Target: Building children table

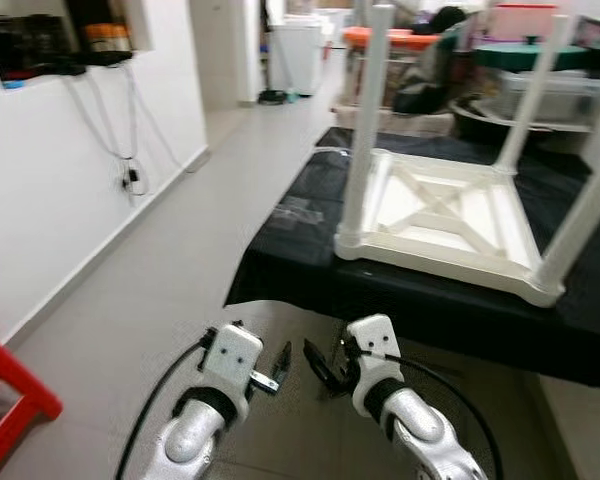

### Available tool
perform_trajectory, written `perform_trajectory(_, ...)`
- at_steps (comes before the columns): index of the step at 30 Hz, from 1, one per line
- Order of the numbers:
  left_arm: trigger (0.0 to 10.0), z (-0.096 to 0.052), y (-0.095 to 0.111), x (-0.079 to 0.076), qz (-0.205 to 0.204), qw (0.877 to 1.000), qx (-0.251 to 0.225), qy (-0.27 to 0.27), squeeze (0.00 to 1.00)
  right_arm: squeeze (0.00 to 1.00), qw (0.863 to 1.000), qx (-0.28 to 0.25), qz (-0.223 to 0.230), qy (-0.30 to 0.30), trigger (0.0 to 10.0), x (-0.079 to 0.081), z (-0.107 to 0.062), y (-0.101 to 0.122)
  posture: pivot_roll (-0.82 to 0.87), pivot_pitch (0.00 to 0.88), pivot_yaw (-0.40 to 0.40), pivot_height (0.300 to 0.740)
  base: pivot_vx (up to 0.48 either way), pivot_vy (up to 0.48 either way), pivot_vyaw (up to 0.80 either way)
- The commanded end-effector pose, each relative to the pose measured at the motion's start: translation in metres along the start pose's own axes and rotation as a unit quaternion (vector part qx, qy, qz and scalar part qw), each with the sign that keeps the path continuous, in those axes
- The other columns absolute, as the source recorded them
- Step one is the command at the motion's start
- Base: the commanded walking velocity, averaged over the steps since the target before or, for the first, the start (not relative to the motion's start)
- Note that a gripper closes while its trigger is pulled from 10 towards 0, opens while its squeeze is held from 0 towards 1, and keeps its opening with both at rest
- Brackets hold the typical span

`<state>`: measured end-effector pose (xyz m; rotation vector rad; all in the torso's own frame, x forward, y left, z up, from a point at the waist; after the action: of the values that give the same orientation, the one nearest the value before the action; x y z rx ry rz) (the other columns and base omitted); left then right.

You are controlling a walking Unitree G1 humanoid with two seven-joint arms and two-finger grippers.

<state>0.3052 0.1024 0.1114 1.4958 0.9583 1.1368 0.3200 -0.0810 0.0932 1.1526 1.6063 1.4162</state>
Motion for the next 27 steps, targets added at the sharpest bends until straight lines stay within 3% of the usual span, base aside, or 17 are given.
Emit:
perform_trajectory(1,10.0,0.005,0.022,0.019,0.010,0.999,-0.040,0.034,0.00,0.00,0.998,-0.022,0.009,-0.050,10.0,-0.022,-0.002,0.010,0.06,0.000,-0.046,0.740,0.000,0.000,0.00)
perform_trajectory(4,10.0,0.004,0.033,0.050,0.025,0.994,-0.060,0.086,0.00,0.00,0.994,-0.055,0.014,-0.092,10.0,-0.039,-0.003,0.023,0.06,0.000,-0.044,0.740,0.000,0.000,0.00)
perform_trajectory(10,10.0,0.001,0.032,0.063,0.024,0.992,-0.058,0.110,0.00,0.00,0.990,-0.067,0.008,-0.120,10.0,-0.049,-0.005,0.028,0.06,0.000,-0.043,0.740,0.000,0.000,0.00)
perform_trajectory(19,10.0,0.000,0.028,0.061,0.021,0.992,-0.054,0.112,0.00,0.00,0.989,-0.073,0.008,-0.126,10.0,-0.051,-0.003,0.031,0.06,0.000,-0.044,0.740,0.000,0.000,0.00)
perform_trajectory(27,10.0,0.001,0.027,0.057,0.020,0.992,-0.055,0.107,0.00,0.00,0.990,-0.070,0.012,-0.119,10.0,-0.046,-0.004,0.027,0.06,0.000,-0.043,0.740,0.255,0.000,0.00)
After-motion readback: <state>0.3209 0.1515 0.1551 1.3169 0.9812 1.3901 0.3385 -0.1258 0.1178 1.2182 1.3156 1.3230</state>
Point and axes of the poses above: a point about 5 cm out from each wrist's last joint towards the gripper, its own z axis pointing out of the wrist towards the gripper, its own y axis along the axis of the wrist's last joint, x = y × z, the point moved 6 cm from there along z, pointing out of the wrist towards the gripper, and after that the axes turned 2 degrees about z, right-handed, at the moved point
